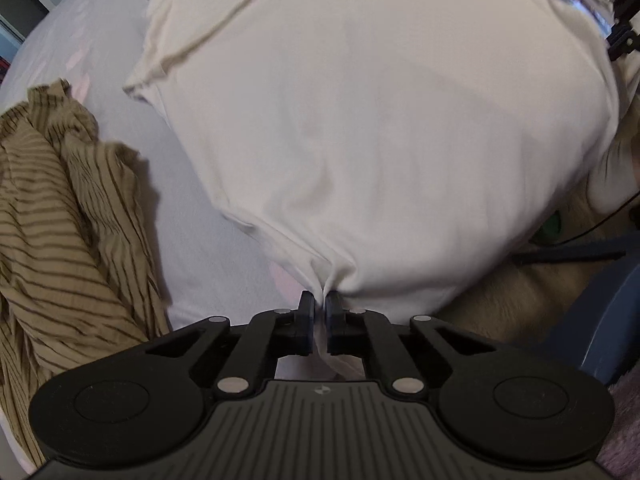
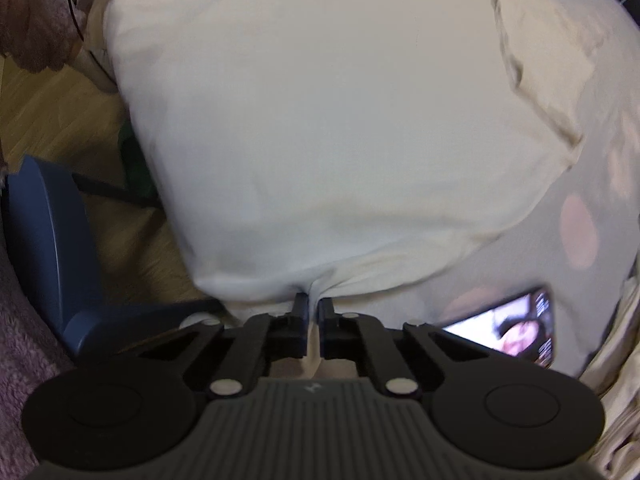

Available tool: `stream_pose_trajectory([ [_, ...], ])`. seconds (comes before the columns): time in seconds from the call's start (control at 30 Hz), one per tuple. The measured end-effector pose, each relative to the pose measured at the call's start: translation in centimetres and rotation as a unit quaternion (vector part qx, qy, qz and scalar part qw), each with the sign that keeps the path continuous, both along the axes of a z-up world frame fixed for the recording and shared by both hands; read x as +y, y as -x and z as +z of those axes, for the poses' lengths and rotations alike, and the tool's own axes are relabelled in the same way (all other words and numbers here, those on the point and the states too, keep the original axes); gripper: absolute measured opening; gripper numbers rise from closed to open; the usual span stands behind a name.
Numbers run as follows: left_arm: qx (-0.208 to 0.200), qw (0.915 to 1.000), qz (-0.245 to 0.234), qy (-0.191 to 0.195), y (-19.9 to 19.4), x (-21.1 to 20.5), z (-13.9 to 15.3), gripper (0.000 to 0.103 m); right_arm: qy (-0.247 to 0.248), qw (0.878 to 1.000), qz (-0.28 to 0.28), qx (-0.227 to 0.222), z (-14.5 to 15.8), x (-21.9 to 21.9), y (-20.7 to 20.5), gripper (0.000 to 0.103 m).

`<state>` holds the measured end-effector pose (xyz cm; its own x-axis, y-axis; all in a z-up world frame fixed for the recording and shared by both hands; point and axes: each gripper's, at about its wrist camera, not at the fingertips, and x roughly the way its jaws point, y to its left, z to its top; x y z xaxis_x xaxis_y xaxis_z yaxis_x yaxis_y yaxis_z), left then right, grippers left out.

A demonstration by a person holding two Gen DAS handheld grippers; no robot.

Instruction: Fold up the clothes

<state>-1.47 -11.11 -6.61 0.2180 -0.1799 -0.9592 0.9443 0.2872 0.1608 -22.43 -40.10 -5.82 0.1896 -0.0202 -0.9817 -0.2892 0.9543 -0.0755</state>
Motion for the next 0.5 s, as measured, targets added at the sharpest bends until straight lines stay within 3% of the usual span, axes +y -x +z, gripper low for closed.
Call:
stream_pose_trajectory([
  [0.2, -0.011, 0.9973, 0.040, 0.061, -2.9, 0.0, 3.8, 0.003, 0.012, 0.999, -0.010, -0.031, 2.6, -1.3, -2.0, 0.005],
  [0.5, -0.056, 0.9891, 0.080, 0.111, -8.0, -2.4, 6.7, 0.003, 0.056, 0.990, -0.099, -0.090, 5.8, -6.8, -5.2, 0.005],
])
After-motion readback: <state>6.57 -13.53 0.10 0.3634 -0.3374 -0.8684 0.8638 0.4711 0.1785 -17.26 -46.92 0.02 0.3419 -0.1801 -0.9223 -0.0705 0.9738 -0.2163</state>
